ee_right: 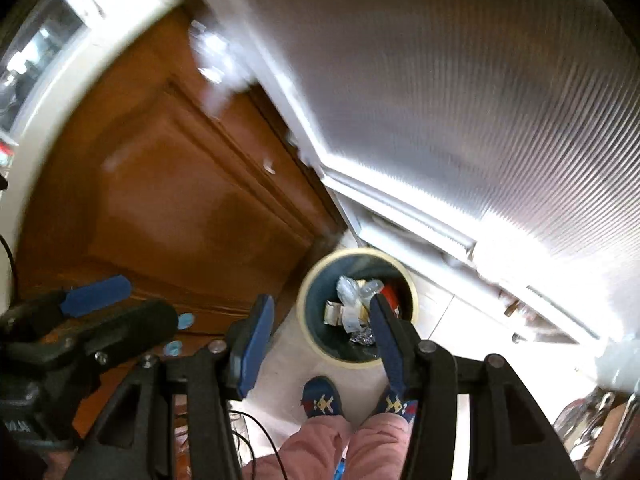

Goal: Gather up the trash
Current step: 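Raise both empty tools back toward the table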

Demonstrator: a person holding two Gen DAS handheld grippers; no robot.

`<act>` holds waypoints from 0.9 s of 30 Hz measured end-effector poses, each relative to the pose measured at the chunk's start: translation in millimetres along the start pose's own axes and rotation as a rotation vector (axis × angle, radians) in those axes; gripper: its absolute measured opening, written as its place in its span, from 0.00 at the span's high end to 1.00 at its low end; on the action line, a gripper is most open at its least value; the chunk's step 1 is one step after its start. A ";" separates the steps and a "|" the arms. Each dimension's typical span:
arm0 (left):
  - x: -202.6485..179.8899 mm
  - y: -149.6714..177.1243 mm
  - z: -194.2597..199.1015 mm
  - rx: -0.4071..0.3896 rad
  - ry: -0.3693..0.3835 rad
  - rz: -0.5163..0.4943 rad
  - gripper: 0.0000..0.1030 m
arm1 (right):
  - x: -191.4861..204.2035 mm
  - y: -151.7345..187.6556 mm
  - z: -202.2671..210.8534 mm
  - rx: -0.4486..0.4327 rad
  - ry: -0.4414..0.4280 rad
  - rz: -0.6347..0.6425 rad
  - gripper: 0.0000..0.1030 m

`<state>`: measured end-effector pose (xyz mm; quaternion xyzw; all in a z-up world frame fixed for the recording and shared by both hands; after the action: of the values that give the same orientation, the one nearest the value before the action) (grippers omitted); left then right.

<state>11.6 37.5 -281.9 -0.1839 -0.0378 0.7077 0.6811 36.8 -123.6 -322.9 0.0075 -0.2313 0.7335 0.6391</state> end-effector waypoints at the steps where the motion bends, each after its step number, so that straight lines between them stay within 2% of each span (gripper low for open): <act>1: 0.1 -2.2 14.7 -0.015 -0.012 -0.001 0.20 | 7.9 -3.5 15.0 -0.004 -0.004 0.020 0.51; 6: -0.7 -15.2 89.8 -0.093 -0.043 0.000 0.20 | 38.5 -14.3 79.0 -0.036 -0.020 0.122 0.51; 15: -8.1 -42.9 198.7 -0.294 -0.072 -0.048 0.20 | 81.3 -43.1 180.1 -0.202 -0.029 0.221 0.51; 22: -21.6 -66.5 251.0 -0.404 -0.077 -0.106 0.20 | 103.9 -69.8 235.6 -0.354 -0.018 0.214 0.51; 27: -26.1 -84.1 279.6 -0.487 -0.045 -0.127 0.20 | 112.4 -89.7 260.4 -0.438 0.000 0.194 0.51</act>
<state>4.5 72.8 9.0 -0.3241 -0.2339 0.6373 0.6588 26.5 -102.7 -26.4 -0.1536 -0.3845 0.7236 0.5522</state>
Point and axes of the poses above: each gripper's, at about its wrist camera, not at the fingertips, and z roughly against the way its jaws point, x to its left, y to its underside, the point moved 2 cm from there along -z, roughly the way its jaws point, and after that the axes turned 2 degrees about -z, right-handed, at the moved point
